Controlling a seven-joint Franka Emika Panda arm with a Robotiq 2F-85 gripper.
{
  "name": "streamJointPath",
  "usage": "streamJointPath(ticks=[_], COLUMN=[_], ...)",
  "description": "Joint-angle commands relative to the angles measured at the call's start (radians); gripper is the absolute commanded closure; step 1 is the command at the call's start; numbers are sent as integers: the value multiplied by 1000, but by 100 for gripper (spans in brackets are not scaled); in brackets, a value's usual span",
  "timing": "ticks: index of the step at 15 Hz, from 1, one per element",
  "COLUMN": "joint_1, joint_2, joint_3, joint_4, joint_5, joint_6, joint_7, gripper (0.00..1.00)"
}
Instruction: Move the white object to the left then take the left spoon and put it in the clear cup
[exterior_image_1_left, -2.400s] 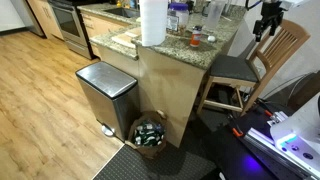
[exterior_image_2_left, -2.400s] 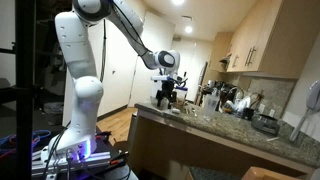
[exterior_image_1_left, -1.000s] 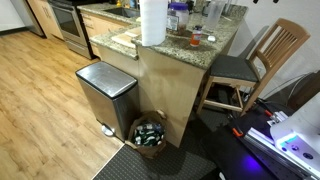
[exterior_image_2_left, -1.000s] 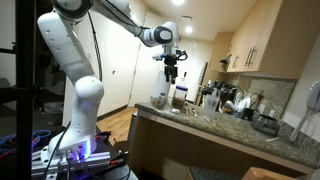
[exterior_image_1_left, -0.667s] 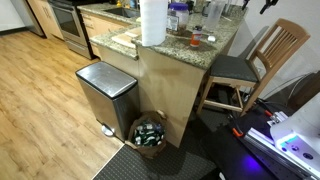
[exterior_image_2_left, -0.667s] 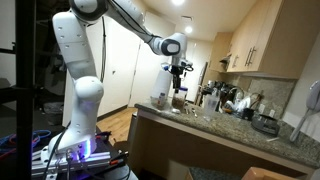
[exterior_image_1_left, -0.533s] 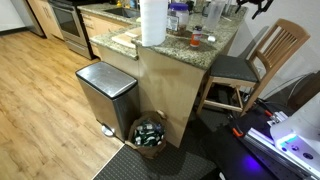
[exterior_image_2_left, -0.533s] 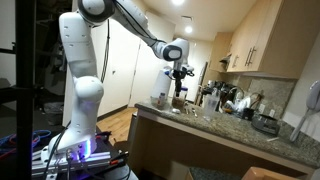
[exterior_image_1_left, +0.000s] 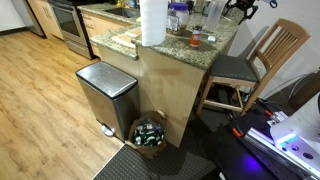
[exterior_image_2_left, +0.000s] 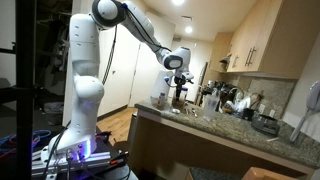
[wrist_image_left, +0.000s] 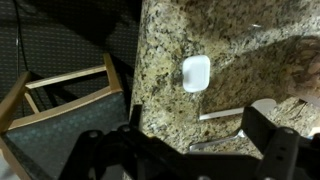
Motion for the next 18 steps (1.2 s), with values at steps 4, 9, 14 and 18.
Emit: streamJointPath(ticks=[4, 9, 14, 18], joint_1=[17, 35, 36, 46], joint_2=[100, 217, 173, 209], joint_3=[15, 15, 10, 21], joint_4=[25, 56, 28, 19], joint_5=[37, 56, 30, 73], joint_6=[91, 158, 135, 202], joint_7=[-9, -5, -1, -38], gripper=[0, 0, 0, 0])
